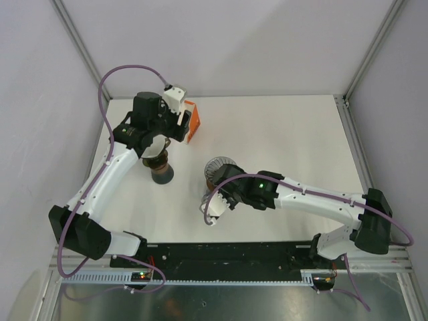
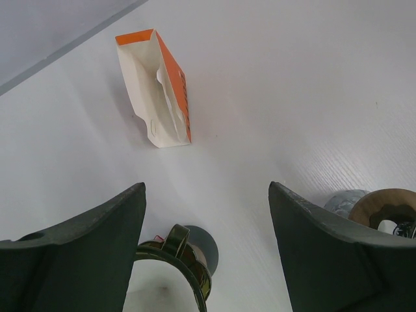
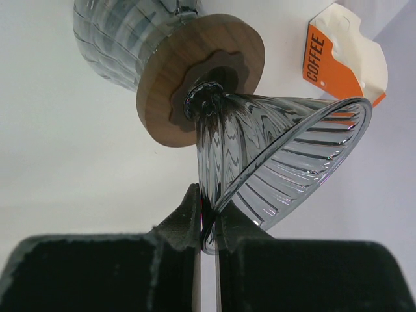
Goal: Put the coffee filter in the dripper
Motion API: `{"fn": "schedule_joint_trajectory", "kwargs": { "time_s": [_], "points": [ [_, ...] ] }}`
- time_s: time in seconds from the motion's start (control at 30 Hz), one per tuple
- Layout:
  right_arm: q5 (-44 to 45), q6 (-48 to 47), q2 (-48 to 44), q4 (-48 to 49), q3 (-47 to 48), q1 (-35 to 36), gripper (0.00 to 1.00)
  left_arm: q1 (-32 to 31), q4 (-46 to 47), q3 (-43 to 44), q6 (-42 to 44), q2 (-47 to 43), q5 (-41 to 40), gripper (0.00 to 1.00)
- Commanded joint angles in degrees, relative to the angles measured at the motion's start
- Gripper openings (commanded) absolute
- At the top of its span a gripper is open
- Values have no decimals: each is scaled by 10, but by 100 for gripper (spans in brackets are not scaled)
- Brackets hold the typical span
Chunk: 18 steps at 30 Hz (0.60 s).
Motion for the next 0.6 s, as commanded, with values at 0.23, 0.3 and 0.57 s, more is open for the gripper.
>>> {"fn": "schedule_joint_trajectory", "kwargs": {
  "time_s": [0.23,0.3,0.57],
  "points": [
    [-30,-16,31,17,27,7,0,6,6,9,-1,-18,10,81],
    [-33,-12,36,10,27,7,0,6,6,10,-1,-18,10,81],
    [-41,-1,53,-8,27,7,0,6,6,9,-1,-16,11,81]
  ]
}}
